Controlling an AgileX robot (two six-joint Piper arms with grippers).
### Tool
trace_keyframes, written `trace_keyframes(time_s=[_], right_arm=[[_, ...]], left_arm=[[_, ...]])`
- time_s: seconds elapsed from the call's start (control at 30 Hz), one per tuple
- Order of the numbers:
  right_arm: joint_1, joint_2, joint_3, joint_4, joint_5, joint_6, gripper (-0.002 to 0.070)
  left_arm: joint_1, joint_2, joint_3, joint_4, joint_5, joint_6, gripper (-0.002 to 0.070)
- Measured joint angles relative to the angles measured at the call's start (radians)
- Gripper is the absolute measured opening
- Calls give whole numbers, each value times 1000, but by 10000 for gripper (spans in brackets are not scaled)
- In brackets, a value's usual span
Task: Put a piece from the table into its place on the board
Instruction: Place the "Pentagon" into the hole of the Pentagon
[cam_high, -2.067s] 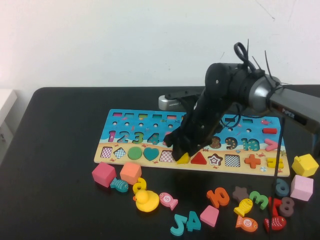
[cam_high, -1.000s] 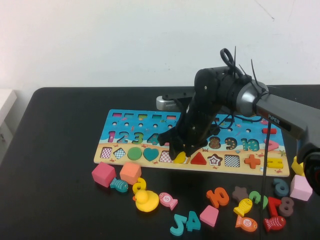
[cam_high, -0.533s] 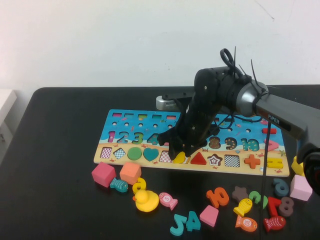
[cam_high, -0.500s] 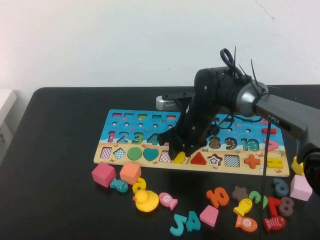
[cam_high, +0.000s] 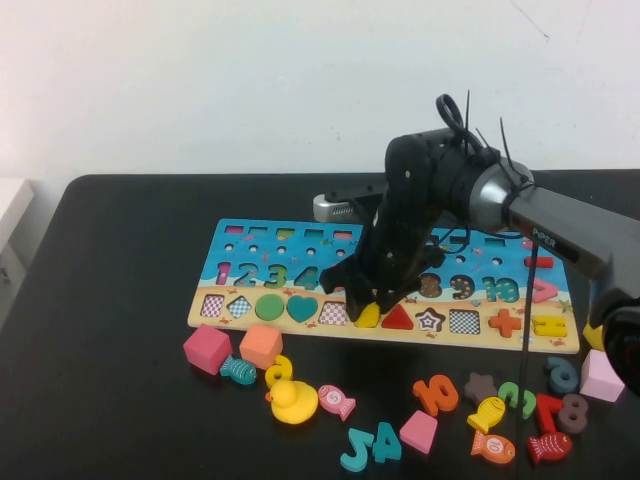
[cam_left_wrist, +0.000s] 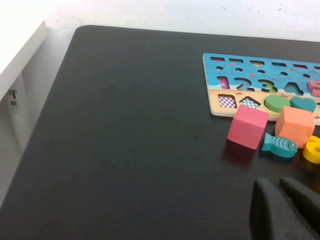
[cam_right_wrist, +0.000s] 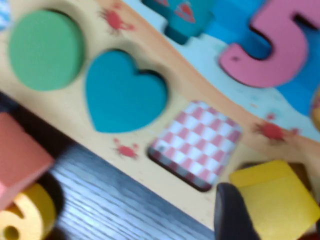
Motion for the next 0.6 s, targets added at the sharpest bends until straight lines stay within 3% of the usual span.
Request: trace_keyframes(time_s=[0.6], right_arm=[[2, 10, -62, -56, 57, 134, 358]], left_arm=[[0, 0, 0, 0, 0, 0, -1]])
